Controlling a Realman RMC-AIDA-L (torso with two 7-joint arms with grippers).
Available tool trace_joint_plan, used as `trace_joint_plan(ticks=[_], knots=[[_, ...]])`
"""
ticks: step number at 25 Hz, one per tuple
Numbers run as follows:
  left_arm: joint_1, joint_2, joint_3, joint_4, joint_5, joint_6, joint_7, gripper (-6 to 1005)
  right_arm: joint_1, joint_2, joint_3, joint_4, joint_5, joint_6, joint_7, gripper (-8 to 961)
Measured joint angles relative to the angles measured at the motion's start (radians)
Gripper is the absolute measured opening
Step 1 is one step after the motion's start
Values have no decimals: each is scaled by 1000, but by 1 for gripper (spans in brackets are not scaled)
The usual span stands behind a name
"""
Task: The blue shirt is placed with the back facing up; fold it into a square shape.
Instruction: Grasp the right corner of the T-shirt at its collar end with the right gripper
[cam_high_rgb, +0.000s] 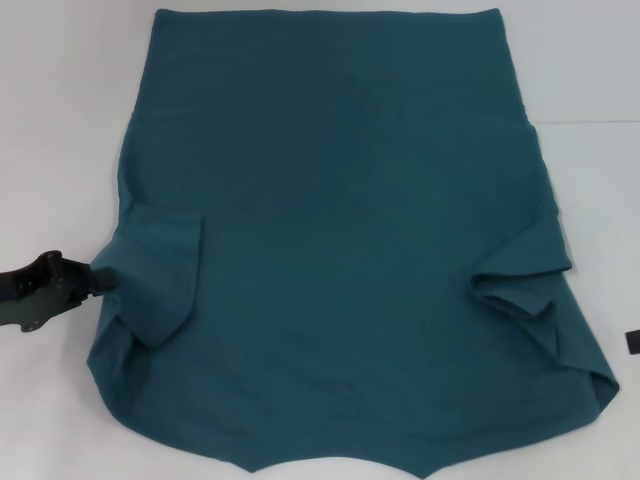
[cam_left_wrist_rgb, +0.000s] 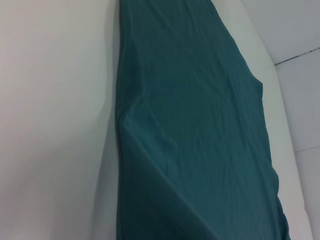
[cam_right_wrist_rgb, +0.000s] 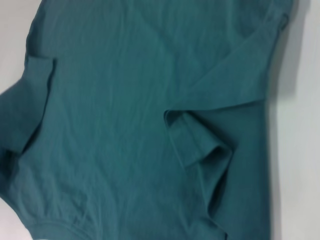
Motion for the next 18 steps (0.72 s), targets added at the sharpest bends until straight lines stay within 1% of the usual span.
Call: trace_joint_plan(ticks=[6, 8, 18], knots=[[-1, 1, -1, -5, 0, -4, 0, 2, 7, 38, -47, 0, -63, 66, -22, 697], [-1, 0, -2, -5, 0, -6, 0, 2, 13, 47, -49, 0, -82, 78, -18, 697], [5, -2, -5, -5, -2, -7, -1, 2, 30, 69, -54, 2, -93, 114, -11, 696]])
